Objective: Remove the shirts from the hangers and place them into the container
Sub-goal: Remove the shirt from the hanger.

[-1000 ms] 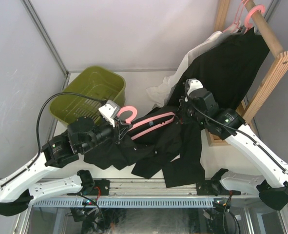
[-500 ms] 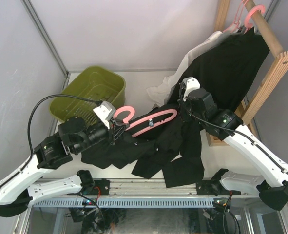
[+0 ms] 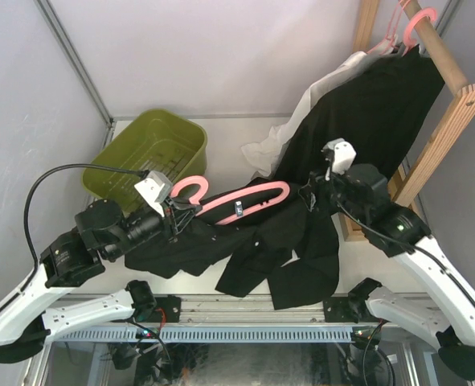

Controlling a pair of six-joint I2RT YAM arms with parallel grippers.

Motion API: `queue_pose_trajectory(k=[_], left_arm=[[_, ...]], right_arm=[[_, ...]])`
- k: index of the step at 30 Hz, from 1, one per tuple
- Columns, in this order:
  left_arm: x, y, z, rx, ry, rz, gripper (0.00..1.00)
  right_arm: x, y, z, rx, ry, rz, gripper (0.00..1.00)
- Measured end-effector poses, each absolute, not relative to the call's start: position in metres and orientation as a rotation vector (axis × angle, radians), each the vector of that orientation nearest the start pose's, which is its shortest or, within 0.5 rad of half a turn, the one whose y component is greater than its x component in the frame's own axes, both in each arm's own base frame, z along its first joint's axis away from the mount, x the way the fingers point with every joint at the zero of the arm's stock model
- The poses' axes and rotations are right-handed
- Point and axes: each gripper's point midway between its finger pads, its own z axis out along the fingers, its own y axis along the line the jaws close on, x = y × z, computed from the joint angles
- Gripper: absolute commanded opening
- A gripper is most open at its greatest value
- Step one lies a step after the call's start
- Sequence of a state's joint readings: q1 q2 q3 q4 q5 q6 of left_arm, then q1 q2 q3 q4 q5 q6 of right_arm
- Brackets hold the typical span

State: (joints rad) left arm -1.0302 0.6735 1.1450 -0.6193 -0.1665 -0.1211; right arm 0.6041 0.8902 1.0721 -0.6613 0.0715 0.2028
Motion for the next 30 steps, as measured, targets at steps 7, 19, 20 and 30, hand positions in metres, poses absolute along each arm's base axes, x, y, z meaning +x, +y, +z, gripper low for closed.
queue_pose_trajectory(k=[7,19,20,30], left_arm=[[0.149,-0.193,0.365,0.647,1.644,-0.685,0.0],[0.133,-0.202,0.362,0.74,1.633,-0.765,0.0],[0.129,-0.205,0.362,0.765,1.627,-0.789,0.0],[0.102,-0.233,0.347,0.964,1.652,-0.938,0.0]], right_arm=[[0.216,0.149,0.312,-0.507,1.839,0.443,0.54],[0.188,0.179,0.325,-0.806,1.624,0.591,0.57],[0.184,0.184,0.33,-0.845,1.579,0.612,0.58],[0.147,0.229,0.355,-1.175,1.321,0.85,0.63]])
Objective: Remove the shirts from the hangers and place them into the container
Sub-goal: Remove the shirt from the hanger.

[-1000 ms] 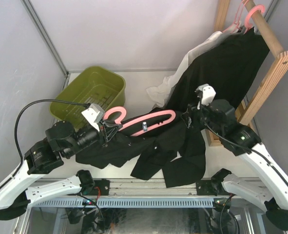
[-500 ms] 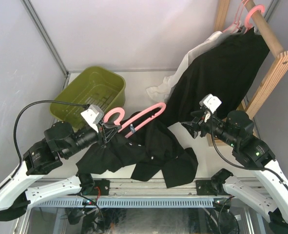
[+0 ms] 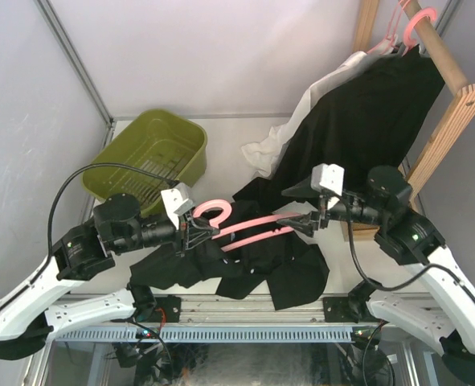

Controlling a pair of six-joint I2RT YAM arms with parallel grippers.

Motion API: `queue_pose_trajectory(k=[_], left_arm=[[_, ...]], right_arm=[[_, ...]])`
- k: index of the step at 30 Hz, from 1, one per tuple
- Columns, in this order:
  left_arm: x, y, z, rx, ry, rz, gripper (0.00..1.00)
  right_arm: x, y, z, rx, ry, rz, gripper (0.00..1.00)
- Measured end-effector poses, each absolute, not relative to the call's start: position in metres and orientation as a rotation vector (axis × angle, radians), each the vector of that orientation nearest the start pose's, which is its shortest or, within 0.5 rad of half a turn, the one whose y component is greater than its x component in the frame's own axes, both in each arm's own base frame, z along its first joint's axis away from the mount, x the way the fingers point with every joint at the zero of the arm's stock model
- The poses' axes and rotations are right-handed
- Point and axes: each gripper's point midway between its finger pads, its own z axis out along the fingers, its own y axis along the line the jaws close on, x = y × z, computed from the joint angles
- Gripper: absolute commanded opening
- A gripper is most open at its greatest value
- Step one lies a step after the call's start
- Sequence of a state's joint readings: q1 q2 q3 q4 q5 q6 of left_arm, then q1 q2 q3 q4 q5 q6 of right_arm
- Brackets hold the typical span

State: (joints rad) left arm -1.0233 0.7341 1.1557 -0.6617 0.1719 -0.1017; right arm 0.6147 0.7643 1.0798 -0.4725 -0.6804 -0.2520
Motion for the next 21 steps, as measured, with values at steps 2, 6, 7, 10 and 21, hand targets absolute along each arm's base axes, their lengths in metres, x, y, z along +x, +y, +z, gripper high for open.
queue_pose_trajectory(k=[2,6,7,10,21], left_arm=[[0.099,-0.238,0.343,0.99,1.66,-0.958,0.0],[0.094,-0.244,0.339,1.033,1.667,-0.995,0.0],[0.093,-0.245,0.338,1.04,1.669,-1.0,0.0],[0.091,-0.249,0.336,1.061,1.676,-1.017,0.0],[0.089,-0.248,0.337,1.066,1.671,-1.023,0.06]], right_arm=[[0.143,0.241,0.352,-1.235,1.324,0.901,0.64],[0.126,0.265,0.324,-1.396,1.376,0.982,0.64],[0.122,0.269,0.312,-1.436,1.406,1.001,0.63],[0.112,0.273,0.287,-1.517,1.484,1.035,0.59],[0.105,0.272,0.275,-1.535,1.556,1.069,0.0]])
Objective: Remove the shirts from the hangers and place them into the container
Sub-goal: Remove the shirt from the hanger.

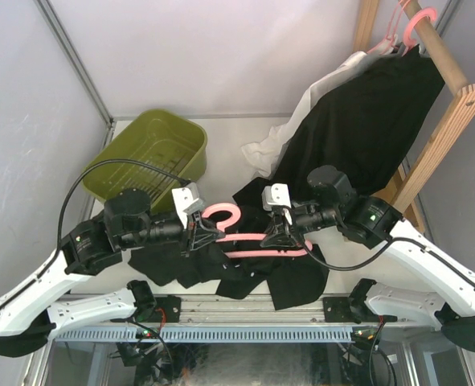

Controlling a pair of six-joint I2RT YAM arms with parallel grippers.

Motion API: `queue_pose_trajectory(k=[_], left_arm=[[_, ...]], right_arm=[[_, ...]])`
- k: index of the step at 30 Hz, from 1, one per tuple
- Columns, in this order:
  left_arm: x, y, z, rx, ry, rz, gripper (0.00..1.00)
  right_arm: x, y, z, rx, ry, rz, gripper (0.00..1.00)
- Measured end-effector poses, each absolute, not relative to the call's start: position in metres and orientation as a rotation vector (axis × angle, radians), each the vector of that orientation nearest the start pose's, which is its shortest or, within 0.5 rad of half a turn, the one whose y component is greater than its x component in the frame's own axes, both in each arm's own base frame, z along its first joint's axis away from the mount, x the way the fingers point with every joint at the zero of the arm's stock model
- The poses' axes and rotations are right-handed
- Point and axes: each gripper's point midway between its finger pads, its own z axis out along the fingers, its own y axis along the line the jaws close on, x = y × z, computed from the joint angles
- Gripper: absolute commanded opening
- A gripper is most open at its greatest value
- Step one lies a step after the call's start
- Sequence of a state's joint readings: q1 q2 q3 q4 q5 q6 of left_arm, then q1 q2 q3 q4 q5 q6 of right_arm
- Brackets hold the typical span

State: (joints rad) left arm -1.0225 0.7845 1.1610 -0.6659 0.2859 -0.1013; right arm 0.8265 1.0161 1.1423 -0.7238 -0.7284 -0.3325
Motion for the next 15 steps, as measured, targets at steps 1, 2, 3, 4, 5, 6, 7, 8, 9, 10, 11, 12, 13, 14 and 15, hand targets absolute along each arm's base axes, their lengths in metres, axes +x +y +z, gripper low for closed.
queue_pose_trajectory(k=[1,2,3,4,5,6,7,8,9,10,11,12,13,14,15], left_arm=[[0.092,-0.247,0.339,1.052,1.674,-1.007,0.19],[0.094,-0.245,0.34,1.04,1.681,-0.992,0.45],[0.096,-0.243,0.341,1.029,1.679,-0.98,0.62],[0.099,-0.241,0.343,1.015,1.675,-0.962,0.69],[0.102,-0.239,0.345,0.997,1.677,-0.94,0.74],[0.106,-0.235,0.347,0.974,1.682,-0.918,0.82],[0.109,-0.232,0.348,0.954,1.686,-0.891,0.9],[0.113,-0.227,0.35,0.932,1.69,-0.863,0.96],[0.115,-0.224,0.351,0.923,1.69,-0.844,0.99],[0.118,-0.22,0.351,0.904,1.695,-0.822,1.0],[0.12,-0.215,0.349,0.89,1.705,-0.796,1.0],[0.122,-0.21,0.347,0.876,1.717,-0.771,1.0],[0.124,-0.205,0.345,0.859,1.726,-0.746,1.0],[0.126,-0.2,0.344,0.842,1.733,-0.722,1.0],[0.128,-0.196,0.344,0.827,1.737,-0.703,1.0]], right_arm=[[0.104,0.272,0.276,-1.531,1.558,1.082,0.0],[0.104,0.274,0.277,-1.523,1.552,1.081,0.0],[0.105,0.275,0.279,-1.514,1.544,1.082,0.0],[0.106,0.276,0.279,-1.495,1.541,1.077,0.0],[0.108,0.275,0.276,-1.478,1.553,1.07,0.0],[0.109,0.273,0.273,-1.462,1.565,1.06,0.0],[0.111,0.271,0.269,-1.442,1.585,1.047,0.0],[0.112,0.268,0.265,-1.426,1.602,1.037,0.0],[0.113,0.265,0.262,-1.403,1.626,1.029,0.0],[0.114,0.262,0.26,-1.387,1.638,1.023,0.0],[0.115,0.258,0.258,-1.365,1.651,1.017,0.0],[0.116,0.255,0.258,-1.34,1.658,1.011,0.0],[0.116,0.251,0.257,-1.317,1.664,1.008,0.0],[0.116,0.249,0.258,-1.302,1.663,1.005,0.0],[0.117,0.246,0.259,-1.281,1.662,0.999,0.0]])
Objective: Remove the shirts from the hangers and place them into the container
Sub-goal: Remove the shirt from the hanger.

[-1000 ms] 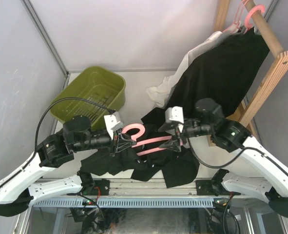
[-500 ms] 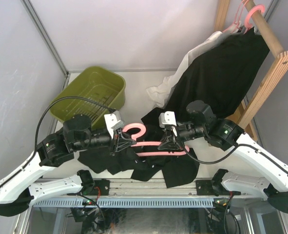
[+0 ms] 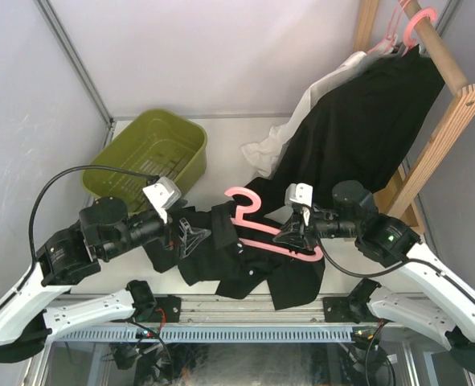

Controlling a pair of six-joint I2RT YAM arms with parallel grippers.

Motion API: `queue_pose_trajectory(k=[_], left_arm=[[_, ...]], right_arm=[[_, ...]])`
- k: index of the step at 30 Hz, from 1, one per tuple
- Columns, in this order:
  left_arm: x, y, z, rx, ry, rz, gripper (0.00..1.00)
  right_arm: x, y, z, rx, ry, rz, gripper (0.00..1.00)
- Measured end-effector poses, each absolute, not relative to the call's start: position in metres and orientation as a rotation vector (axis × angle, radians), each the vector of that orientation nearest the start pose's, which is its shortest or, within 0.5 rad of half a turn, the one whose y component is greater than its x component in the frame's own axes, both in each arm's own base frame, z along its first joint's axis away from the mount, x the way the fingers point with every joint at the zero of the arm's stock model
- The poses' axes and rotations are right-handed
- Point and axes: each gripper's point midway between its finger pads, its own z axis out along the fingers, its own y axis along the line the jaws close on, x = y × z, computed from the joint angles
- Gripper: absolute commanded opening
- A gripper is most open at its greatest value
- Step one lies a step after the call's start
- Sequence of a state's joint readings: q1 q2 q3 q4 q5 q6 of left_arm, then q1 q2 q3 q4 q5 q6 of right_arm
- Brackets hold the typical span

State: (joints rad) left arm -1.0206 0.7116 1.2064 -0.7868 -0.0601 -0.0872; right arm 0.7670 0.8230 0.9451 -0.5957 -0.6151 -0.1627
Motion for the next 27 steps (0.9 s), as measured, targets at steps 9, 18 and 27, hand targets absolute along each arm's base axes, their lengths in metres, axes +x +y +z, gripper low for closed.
queue_pose_trajectory(k=[9,18,27], left_arm=[[0.149,-0.203,0.311,0.84,1.865,-0.566,0.68],[0.163,-0.193,0.308,0.78,1.884,-0.457,0.0],[0.179,-0.152,0.317,0.599,1.878,-0.284,0.0]], right_arm=[[0.118,0.234,0.269,-1.197,1.658,0.96,0.0],[0.125,0.218,0.266,-1.144,1.695,0.887,0.0],[0.139,0.199,0.272,-1.046,1.703,0.772,0.0]])
